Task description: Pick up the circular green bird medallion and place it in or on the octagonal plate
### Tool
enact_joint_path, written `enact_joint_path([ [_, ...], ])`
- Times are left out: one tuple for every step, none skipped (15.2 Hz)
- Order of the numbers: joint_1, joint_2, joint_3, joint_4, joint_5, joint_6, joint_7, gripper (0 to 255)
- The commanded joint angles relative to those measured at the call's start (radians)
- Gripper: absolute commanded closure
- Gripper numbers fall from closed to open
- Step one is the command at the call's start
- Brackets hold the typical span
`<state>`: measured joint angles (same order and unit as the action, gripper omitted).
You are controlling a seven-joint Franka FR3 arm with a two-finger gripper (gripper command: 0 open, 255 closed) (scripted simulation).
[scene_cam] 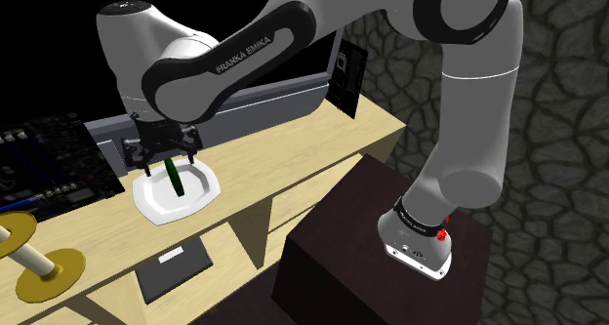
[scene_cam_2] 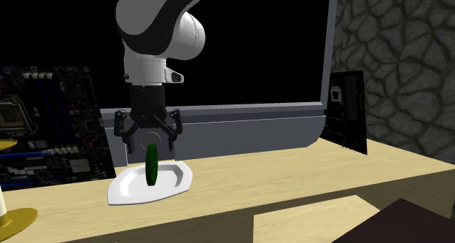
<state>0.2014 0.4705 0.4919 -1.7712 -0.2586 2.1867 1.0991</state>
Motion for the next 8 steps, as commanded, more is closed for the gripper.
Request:
enact_joint_path([
  [-0.007, -0.025, 0.009, 0.016, 0.016, -0.039, -0.012, 0],
  [-0.011, -0.041, 0.014, 0.028, 0.026, -0.065, -0.018, 0],
  [-0.014, -0.053, 0.018, 0.039, 0.034, -0.086, -0.023, 0],
  [-0.014, -0.053, 0.018, 0.039, 0.033, -0.086, -0.023, 0],
  [-0.014, -0.054, 0.018, 0.038, 0.034, -0.086, -0.023, 0],
  [-0.014, -0.053, 0.018, 0.039, 0.034, -0.086, -0.023, 0],
  [-0.014, -0.053, 0.018, 0.039, 0.034, -0.086, -0.023, 0],
  [-0.014, -0.053, 0.018, 0.039, 0.034, -0.086, -0.023, 0],
])
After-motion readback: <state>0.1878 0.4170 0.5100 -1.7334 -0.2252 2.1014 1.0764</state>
